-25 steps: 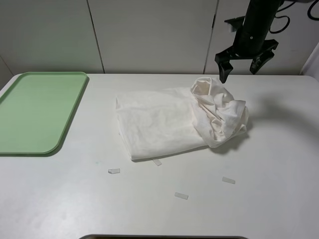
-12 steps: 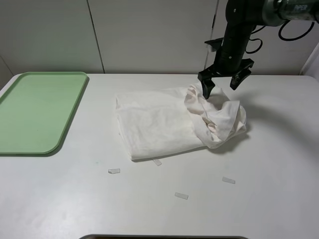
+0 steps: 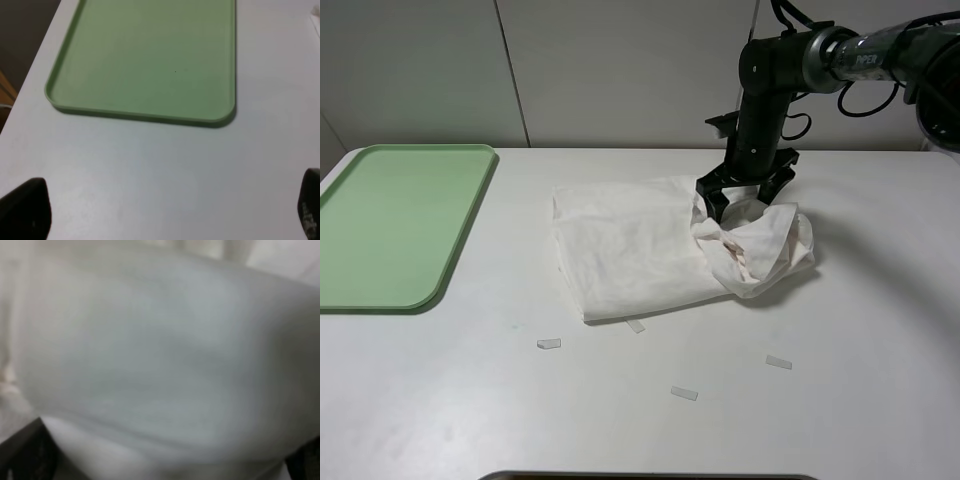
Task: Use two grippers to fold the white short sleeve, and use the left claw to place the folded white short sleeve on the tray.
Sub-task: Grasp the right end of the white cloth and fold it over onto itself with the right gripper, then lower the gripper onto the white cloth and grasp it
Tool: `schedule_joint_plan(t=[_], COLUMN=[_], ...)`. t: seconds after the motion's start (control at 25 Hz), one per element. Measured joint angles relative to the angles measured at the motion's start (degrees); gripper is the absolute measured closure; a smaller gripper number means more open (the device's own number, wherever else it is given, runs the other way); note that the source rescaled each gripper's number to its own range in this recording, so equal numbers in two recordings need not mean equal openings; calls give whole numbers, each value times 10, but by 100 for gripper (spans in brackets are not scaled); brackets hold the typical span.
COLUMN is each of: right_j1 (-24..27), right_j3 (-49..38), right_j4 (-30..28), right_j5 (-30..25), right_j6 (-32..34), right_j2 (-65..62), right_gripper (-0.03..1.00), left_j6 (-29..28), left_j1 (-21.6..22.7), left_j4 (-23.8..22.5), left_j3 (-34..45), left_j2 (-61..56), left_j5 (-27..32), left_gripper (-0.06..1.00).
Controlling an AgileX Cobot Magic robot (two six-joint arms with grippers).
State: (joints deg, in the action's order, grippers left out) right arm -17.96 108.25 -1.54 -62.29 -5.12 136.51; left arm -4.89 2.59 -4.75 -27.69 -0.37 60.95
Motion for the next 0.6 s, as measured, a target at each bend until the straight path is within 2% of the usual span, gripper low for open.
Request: schedule_joint_plan(t=[0.28,0.6], right_j1=[0,0], right_j3=[0,0], right_j4=[-10,-12], right_j5=[-18,-68], right_j6=[1,1], right_j2=[-31,-171], right_gripper=[-3,-3], left_j6=[0,0], left_j1=[0,0], left_j4=[0,0], left_j3=[0,0], left_j2=[0,0], left_j5=[0,0], left_gripper=[-4,-4])
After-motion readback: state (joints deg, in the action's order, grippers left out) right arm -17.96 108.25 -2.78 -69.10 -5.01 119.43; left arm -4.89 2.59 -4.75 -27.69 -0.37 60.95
